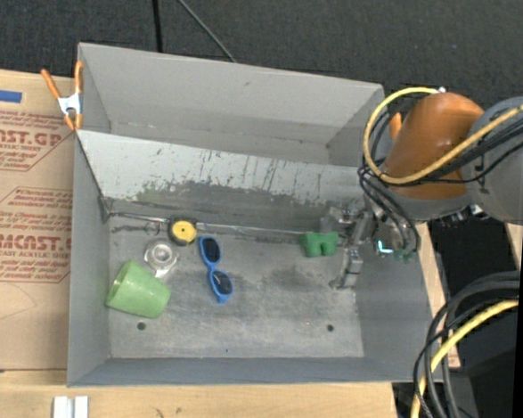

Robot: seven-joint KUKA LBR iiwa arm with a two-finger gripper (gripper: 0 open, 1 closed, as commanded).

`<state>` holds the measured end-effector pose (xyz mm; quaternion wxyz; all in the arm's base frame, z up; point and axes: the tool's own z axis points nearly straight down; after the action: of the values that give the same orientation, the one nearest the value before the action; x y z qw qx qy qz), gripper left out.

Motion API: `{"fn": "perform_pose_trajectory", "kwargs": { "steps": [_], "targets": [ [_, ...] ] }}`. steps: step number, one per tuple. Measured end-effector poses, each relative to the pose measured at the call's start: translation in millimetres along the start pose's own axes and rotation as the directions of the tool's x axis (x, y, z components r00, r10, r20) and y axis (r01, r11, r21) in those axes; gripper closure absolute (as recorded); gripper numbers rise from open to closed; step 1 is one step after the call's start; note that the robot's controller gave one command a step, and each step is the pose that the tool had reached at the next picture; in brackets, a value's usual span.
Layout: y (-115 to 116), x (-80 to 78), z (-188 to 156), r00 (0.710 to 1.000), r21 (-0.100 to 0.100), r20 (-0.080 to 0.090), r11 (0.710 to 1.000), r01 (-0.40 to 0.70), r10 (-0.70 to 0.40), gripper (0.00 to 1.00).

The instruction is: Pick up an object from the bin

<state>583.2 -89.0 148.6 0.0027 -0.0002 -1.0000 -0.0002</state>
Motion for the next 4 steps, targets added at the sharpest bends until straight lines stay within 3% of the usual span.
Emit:
{"fn": "perform_pose_trajectory", "kwargs": {
  "steps": [1,2,3,4],
  "targets": [
    [-5,-9.4,79,0.998,0.001,0.019,0.998,0.062,-0.062,0.0],
    [-5,-11.4,74,0.998,0.004,0.023,0.998,0.063,-0.063,1.0],
    [2,-4.3,-76,0.994,0.004,0.017,0.994,0.112,-0.112,1.0],
    [31,9.8,21,1.0,-0.003,-0.001,1.0,0.014,-0.014,1.0]
  ]
}}
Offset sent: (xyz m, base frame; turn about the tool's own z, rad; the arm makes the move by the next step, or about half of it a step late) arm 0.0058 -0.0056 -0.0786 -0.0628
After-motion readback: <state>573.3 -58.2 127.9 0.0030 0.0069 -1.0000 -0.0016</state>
